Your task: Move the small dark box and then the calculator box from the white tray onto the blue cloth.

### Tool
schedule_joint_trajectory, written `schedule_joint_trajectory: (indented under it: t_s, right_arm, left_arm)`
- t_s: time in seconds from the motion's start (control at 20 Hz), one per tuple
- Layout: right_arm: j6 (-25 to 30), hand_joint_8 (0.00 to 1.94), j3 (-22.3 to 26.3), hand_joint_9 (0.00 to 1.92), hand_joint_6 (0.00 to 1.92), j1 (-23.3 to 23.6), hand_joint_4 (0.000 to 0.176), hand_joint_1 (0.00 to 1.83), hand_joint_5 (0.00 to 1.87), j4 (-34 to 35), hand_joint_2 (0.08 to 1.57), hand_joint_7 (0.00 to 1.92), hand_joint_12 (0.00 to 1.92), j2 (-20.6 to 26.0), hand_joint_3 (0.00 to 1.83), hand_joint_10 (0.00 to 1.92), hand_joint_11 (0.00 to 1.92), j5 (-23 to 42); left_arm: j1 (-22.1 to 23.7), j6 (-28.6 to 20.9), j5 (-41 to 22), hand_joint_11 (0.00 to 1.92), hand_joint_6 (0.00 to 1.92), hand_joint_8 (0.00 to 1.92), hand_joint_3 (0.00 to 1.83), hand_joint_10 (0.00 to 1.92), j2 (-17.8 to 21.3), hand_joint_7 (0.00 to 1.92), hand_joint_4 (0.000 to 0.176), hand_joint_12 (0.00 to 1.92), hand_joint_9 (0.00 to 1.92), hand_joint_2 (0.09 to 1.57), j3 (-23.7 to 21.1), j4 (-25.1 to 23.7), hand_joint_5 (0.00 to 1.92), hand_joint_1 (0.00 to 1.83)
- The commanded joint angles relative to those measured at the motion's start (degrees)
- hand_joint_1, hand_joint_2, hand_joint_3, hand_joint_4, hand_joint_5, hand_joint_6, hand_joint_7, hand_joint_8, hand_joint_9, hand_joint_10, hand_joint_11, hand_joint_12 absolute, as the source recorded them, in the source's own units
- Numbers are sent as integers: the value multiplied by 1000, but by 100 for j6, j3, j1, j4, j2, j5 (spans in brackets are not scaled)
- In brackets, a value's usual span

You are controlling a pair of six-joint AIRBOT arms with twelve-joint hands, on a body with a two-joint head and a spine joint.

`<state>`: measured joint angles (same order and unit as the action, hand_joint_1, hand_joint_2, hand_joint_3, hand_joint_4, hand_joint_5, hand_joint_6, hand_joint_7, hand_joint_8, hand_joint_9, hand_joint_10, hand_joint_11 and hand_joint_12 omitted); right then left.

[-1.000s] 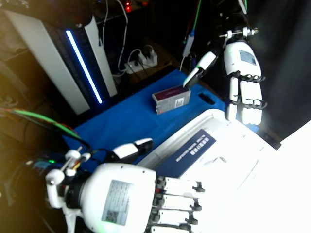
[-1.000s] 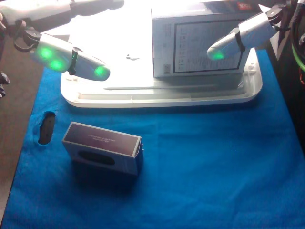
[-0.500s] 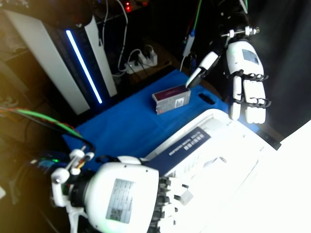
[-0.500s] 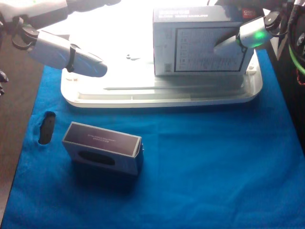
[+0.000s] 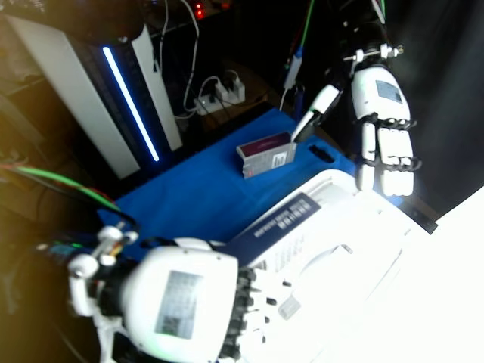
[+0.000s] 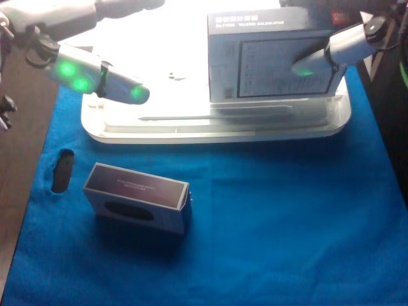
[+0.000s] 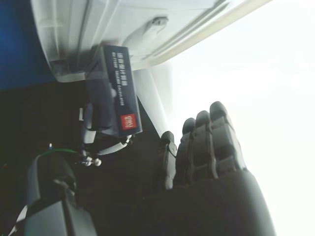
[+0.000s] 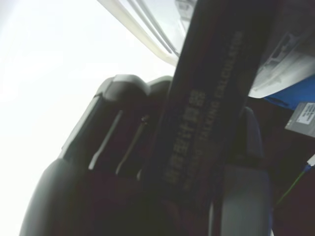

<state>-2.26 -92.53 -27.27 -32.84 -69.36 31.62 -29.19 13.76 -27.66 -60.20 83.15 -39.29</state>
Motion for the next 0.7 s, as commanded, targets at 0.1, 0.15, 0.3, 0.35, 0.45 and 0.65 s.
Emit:
schedule_joint_trajectory:
  t_s: [0.1, 0.15, 0.3, 0.35, 0.45, 0.65]
  right_arm:
    - [33, 738, 152, 1071, 1169, 191, 0, 1122, 848, 241, 1184, 1130, 1818, 144, 0, 1461, 1018, 855]
    - [33, 682, 220, 1075, 1176, 216, 0, 1121, 844, 241, 1186, 1144, 1827, 206, 0, 1448, 1016, 937]
    - [32, 767, 544, 1077, 1171, 239, 0, 1122, 847, 243, 1184, 1145, 1827, 486, 1, 1490, 1018, 1176]
    - [31, 866, 678, 1092, 1179, 239, 0, 1121, 842, 244, 1187, 1148, 1843, 609, 0, 1515, 1020, 1229]
    - [26, 1112, 893, 1197, 1210, 239, 0, 1114, 821, 310, 1197, 1157, 1916, 807, 0, 1634, 1157, 1384]
    - [-327, 1000, 1225, 1211, 1265, 238, 0, 1103, 785, 638, 1216, 1169, 1886, 1155, 2, 1541, 1138, 1588]
  left_arm:
    - [-70, 110, -425, 7, 0, 0, 6, 0, -74, 0, 167, 84, 0, 823, 78, 405, 0, 451]
    - [-105, 110, -418, 19, 0, 0, 11, 1, -87, 0, 164, 90, 3, 838, 105, 449, 0, 425]
    - [-173, 152, -380, 0, 0, 0, 5, 0, -88, 0, 154, 7, 0, 850, 139, 575, 0, 437]
    - [-187, 191, -354, 0, 0, 0, 3, 0, -87, 0, 157, 1, 0, 850, 152, 626, 0, 440]
    - [-195, 266, -286, 9, 0, 0, 8, 0, -83, 0, 170, 4, 0, 862, 190, 715, 0, 442]
    - [-193, 286, -50, 18, 0, 0, 0, 0, -91, 0, 175, 9, 0, 844, 304, 715, 0, 442]
